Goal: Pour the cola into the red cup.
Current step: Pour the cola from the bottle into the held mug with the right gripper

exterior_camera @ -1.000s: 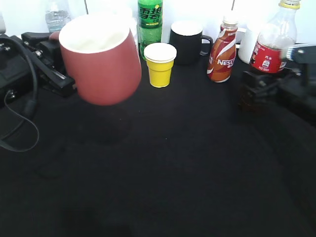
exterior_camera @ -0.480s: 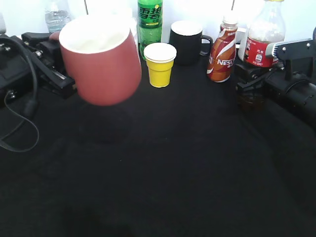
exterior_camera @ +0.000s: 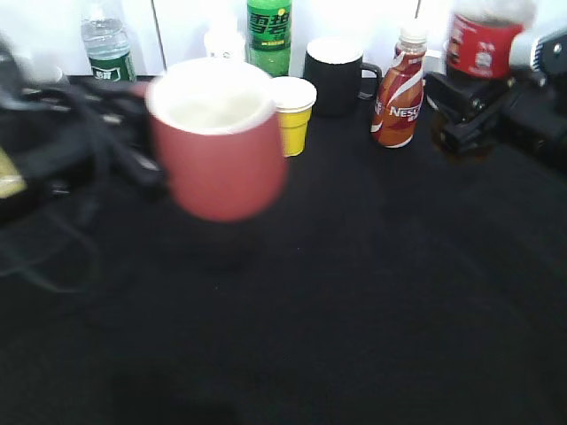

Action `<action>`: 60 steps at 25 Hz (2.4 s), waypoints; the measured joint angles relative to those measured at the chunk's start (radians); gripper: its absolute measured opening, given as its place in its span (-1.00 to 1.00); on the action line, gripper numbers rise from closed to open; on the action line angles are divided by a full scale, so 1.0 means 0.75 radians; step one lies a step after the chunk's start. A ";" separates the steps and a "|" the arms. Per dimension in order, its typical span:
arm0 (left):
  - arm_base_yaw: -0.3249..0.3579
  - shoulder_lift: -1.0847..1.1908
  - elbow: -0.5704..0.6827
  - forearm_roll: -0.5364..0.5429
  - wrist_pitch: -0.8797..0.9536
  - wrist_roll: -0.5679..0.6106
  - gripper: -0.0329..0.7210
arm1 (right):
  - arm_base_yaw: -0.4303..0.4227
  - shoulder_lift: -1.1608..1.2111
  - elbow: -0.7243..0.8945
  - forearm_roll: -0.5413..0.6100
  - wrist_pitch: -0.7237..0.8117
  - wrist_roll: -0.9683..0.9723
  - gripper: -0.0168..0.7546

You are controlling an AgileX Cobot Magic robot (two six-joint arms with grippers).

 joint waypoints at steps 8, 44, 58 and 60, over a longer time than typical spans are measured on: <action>-0.199 0.165 -0.269 0.068 0.061 -0.035 -0.70 | 0.000 -0.215 0.001 -0.275 0.022 -0.227 0.18; -0.208 0.177 -0.328 0.030 0.122 -0.047 -0.70 | 0.000 -0.215 -0.033 -0.145 -0.101 -1.247 0.12; -0.208 0.177 -0.328 0.029 0.206 -0.044 -0.70 | 0.000 -0.215 -0.033 -0.081 -0.104 -1.502 0.12; -0.208 0.177 -0.328 0.029 0.209 -0.044 -0.70 | 0.000 -0.215 -0.033 -0.056 -0.104 -1.549 0.12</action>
